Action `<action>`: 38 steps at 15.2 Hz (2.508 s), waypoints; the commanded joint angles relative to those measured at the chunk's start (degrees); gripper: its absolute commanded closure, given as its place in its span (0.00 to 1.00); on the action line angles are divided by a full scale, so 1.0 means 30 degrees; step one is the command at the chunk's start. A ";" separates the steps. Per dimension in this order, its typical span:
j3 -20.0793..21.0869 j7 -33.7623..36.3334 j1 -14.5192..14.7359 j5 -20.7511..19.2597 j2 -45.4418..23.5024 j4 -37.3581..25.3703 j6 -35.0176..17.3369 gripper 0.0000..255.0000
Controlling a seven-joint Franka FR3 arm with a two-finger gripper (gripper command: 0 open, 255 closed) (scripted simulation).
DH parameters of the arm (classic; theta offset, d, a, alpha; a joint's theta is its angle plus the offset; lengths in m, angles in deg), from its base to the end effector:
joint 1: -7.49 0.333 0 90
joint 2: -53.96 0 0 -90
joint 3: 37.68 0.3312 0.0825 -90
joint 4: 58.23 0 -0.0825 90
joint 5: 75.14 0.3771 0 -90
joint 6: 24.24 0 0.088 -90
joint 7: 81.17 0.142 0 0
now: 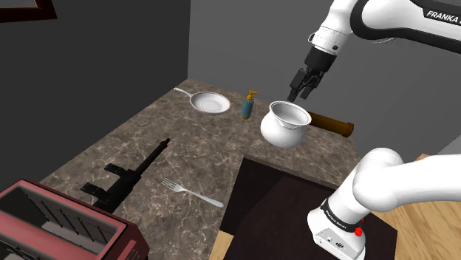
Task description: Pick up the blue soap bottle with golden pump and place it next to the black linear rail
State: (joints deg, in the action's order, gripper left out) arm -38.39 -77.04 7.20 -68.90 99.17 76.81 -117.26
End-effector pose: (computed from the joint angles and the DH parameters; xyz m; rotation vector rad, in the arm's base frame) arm 0.2958 0.0087 0.5725 -3.0183 0.1342 -0.0788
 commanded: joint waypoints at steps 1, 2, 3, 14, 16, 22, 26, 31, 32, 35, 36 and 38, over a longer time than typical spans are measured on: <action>0.0000 0.0000 0.0000 0.0000 0.0000 0.0000 0.0000 0.00; -0.0276 -0.0442 -0.0053 -0.0198 -0.0522 -0.0081 -0.0378 0.00; -0.0550 -0.0877 -0.0099 -0.0384 -0.1063 -0.0189 -0.0751 0.00; -0.3301 -0.5470 -0.0322 -0.1386 -0.7979 -0.3117 -0.4204 0.00; -0.3726 -0.6299 -0.0341 -0.1324 -0.9379 -0.3987 -0.4639 0.00; -0.4750 -0.8782 -0.0532 -0.0683 -1.3775 -0.7231 -0.5454 0.00; -0.5143 -1.0357 -0.0892 0.0025 -1.6858 -0.9964 -0.5538 0.00; -0.5255 -1.2045 -0.1692 0.0975 -2.0906 -1.4175 -0.5060 0.00; -0.5229 -1.2329 -0.1898 0.1150 -2.1753 -1.5152 -0.4877 0.00; -0.5122 -1.2822 -0.2319 0.1472 -2.3447 -1.6961 -0.4677 0.00; -0.5108 -1.2839 -0.2305 0.1490 -2.3485 -1.6761 -0.4913 0.00; -0.5080 -1.2874 -0.2279 0.1532 -2.3574 -1.6379 -0.5380 0.00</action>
State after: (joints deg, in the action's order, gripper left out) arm -53.69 -115.55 0.40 -64.42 28.89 27.53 -132.78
